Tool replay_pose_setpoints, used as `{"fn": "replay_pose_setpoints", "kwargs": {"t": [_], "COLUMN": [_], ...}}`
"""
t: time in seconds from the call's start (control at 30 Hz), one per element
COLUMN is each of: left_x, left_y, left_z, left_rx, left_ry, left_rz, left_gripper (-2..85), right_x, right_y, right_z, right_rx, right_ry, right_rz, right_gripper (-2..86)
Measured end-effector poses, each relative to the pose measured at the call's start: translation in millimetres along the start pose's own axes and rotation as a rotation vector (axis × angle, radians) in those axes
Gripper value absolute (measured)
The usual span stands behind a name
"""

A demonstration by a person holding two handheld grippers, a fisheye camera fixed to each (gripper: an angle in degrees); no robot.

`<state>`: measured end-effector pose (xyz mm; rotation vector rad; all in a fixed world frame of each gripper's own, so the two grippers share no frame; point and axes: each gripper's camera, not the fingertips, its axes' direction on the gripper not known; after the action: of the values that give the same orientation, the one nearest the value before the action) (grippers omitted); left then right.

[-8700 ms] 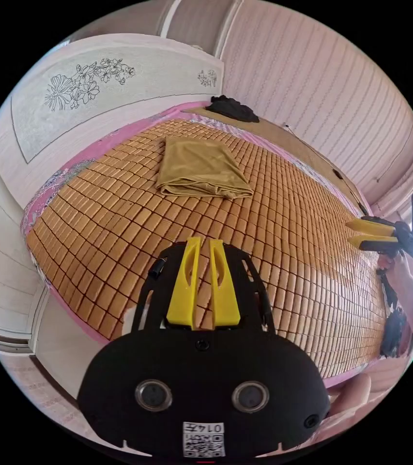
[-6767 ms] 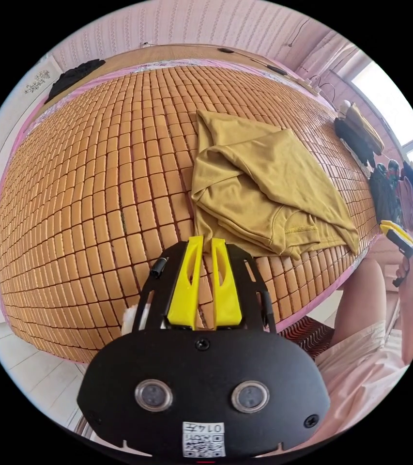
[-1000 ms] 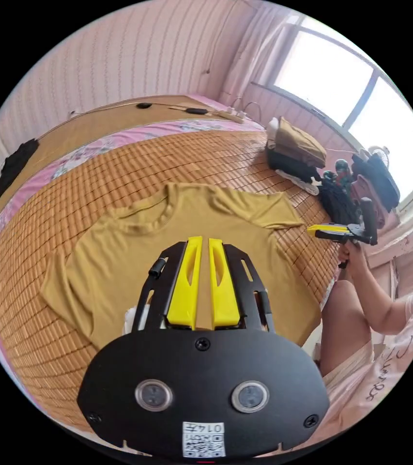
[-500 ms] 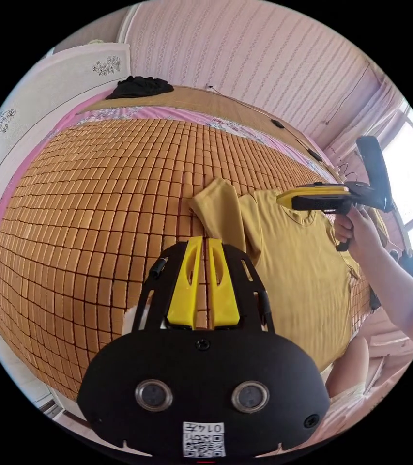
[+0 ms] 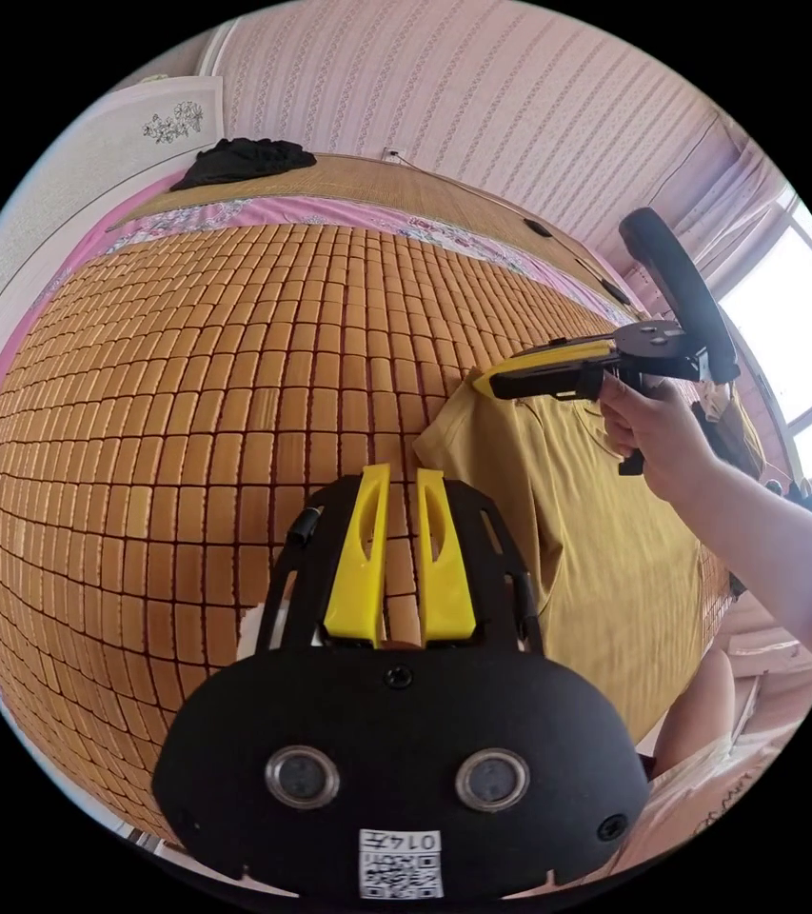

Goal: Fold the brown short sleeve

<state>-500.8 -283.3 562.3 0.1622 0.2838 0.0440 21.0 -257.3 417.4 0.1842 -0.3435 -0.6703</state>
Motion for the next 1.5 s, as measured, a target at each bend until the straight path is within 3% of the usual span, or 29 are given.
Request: {"fn": "replay_pose_setpoints", "kwargs": {"t": [0.23, 0.57, 0.7, 0.8, 0.87, 1.13, 1.33, 1.5], "left_x": [-16, -10, -8, -5, -5, -34, -54, -70], "left_y": [-7, -13, -16, -18, -12, 70, 153, 183], "left_z": [10, 5, 9, 29, 23, -70, -105, -93], "left_rx": [-0.003, -0.037, -0.063, -0.179, -0.133, 0.117, 0.19, 0.178], "left_ry": [0.076, 0.03, 0.084, 0.005, -0.048, -0.106, -0.122, -0.12], "left_rz": [0.003, 0.161, 0.118, 0.091, 0.107, -0.001, -0.183, -0.291], "left_gripper": [6.1, 7.8, 8.4, 5.0, 1.2, -0.6, -0.8, -0.9], "right_x": [13, 5, 4, 1, 0, -64, -160, -209], "right_y": [4, 10, 12, 11, 9, -27, -63, -72], "right_z": [-15, -50, -46, -47, -50, -93, -57, -25], "right_rx": [0.027, 0.059, 0.039, 0.054, 0.056, 0.242, 0.173, 0.06], "right_ry": [-0.068, 0.027, 0.023, 0.028, 0.021, -0.083, -0.172, -0.096], "right_rz": [0.046, 0.054, 0.066, 0.072, 0.076, -0.128, -0.256, -0.309], "right_gripper": [0.7, 0.7, 0.7, 0.7, 0.7, 0.7, 0.9, 1.4]}}
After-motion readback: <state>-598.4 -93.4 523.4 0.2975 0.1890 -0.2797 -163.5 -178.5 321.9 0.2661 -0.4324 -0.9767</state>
